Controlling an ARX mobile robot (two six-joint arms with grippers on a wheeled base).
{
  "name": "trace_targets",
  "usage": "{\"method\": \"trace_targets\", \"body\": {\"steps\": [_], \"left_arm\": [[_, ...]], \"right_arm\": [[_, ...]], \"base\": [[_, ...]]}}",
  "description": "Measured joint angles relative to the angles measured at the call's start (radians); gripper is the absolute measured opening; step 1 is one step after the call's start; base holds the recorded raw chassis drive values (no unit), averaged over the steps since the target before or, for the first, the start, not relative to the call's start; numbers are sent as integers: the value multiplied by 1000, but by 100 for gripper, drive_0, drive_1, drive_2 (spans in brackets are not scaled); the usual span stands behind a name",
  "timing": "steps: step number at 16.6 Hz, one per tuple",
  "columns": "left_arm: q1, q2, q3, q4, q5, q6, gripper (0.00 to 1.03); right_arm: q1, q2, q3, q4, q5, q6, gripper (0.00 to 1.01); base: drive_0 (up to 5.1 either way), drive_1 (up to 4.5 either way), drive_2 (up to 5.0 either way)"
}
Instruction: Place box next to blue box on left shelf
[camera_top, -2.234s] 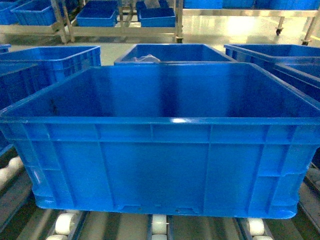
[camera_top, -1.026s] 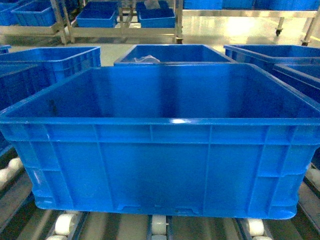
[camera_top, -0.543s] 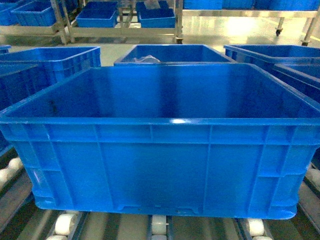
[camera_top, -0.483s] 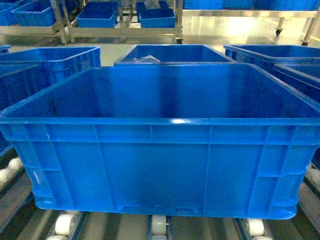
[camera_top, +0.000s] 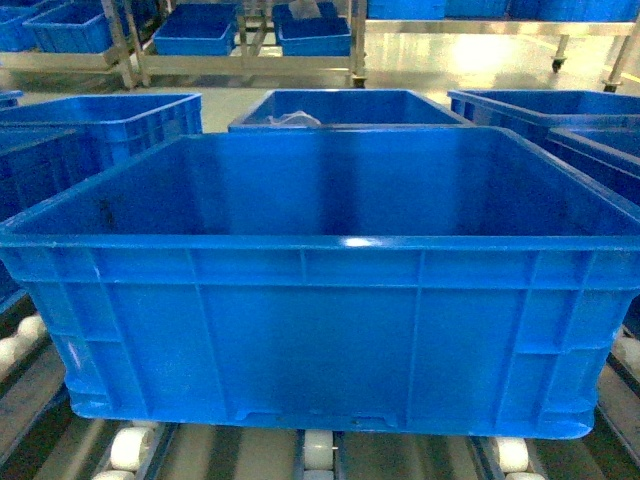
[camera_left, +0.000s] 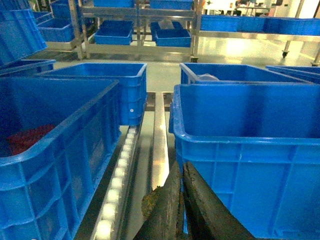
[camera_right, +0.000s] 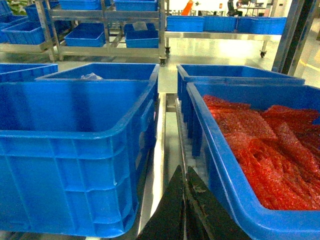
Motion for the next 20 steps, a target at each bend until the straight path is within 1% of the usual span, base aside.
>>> {"method": "trace_targets", "body": {"steps": [1, 2, 8, 9, 10, 20], "left_arm": [[0, 0, 0, -2, 1, -1, 3], [0, 0, 0, -2, 1, 0, 15], [0, 0, 0, -2, 1, 0, 92], [0, 0, 0, -2, 1, 2, 100], [0, 0, 0, -2, 0, 2, 97], [0, 0, 0, -2, 1, 2, 98]], "right_arm": [[0, 0, 0, 4, 0, 0, 2], [0, 0, 0, 3, 0, -1, 10], [0, 0, 0, 3, 0, -1, 87], [0, 0, 0, 3, 0, -1, 99], [0, 0, 0, 3, 0, -1, 98], [0, 0, 0, 3, 0, -1, 98]], "base": [[0, 0, 0], [0, 0, 0], [0, 0, 0], [0, 0, 0], [0, 0, 0], [0, 0, 0]]}}
